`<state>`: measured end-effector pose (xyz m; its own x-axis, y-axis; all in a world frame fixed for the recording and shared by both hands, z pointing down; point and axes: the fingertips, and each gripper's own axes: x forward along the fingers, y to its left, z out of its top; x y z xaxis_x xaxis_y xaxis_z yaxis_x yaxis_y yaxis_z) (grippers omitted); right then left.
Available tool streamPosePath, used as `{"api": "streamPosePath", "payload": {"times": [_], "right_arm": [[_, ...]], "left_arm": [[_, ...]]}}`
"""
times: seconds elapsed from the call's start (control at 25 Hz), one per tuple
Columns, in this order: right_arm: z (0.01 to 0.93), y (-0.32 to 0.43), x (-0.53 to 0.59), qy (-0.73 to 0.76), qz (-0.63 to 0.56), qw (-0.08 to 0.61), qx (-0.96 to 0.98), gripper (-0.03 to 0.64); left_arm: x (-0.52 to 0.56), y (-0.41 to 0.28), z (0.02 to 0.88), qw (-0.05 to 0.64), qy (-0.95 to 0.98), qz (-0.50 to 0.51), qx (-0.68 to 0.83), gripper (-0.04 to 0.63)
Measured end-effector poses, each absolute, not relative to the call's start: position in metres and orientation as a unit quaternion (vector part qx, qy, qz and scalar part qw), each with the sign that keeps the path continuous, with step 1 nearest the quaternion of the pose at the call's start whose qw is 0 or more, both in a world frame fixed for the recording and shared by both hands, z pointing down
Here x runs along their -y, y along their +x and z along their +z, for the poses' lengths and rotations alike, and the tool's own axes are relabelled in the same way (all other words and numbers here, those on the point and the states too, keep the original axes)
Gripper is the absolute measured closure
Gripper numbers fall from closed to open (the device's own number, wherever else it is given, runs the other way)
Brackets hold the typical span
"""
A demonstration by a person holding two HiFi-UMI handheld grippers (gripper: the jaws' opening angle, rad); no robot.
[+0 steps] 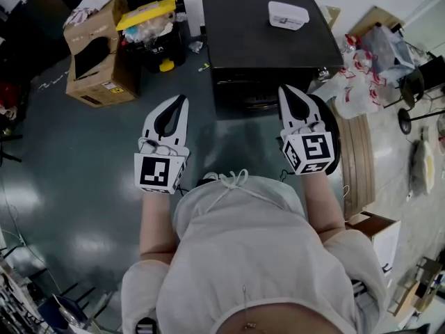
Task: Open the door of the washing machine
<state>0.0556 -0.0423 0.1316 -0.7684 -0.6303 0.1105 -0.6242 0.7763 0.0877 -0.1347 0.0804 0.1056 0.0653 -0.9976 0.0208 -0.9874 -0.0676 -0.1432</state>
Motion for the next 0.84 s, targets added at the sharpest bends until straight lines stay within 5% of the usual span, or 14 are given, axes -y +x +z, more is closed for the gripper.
{"api": "streamPosePath", "payload": {"times": [0.84], "right_arm": [[0.144,0.139,0.020,0.315,-0.006,0.066,0.947,0.614]], "left_arm": [[-0.104,-0.046,0.107,0.031,-0.706,-0.051,-0.705,0.574]]}}
